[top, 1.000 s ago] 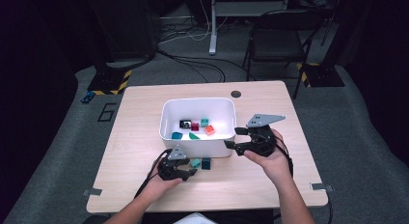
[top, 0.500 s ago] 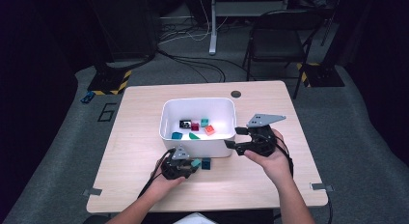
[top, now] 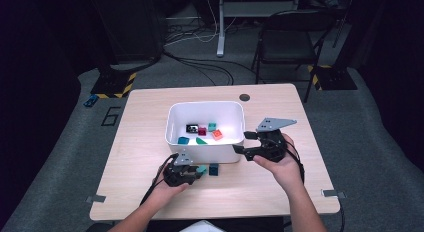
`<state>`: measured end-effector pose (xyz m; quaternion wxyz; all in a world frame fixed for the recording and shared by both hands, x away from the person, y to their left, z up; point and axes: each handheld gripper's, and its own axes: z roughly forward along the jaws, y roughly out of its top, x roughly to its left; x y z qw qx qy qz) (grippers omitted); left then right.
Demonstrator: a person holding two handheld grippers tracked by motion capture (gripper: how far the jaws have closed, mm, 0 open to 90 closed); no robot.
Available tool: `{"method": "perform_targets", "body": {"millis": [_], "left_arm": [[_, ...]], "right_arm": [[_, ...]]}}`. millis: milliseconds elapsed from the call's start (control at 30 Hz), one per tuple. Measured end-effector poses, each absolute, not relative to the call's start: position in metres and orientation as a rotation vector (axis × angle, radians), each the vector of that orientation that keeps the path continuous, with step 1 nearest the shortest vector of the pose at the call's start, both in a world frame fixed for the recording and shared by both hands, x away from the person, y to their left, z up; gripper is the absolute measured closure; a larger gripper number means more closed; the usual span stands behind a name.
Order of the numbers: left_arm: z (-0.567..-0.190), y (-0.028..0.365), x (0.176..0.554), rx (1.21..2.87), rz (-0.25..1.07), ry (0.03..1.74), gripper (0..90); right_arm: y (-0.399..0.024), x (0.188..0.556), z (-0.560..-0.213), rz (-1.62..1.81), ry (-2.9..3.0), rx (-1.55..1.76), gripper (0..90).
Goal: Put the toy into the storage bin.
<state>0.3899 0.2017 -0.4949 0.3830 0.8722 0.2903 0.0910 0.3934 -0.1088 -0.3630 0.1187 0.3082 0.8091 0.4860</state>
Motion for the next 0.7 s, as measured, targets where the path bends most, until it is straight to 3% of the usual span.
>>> {"method": "perform_targets", "body": {"millis": [700], "left_arm": [[-0.414,0.215,0.375,2.147,0.221,0.69,66.6]], "right_arm": [[-0.109,0.394,-0.363,1.419,2.366,0.902,34.6]]}}
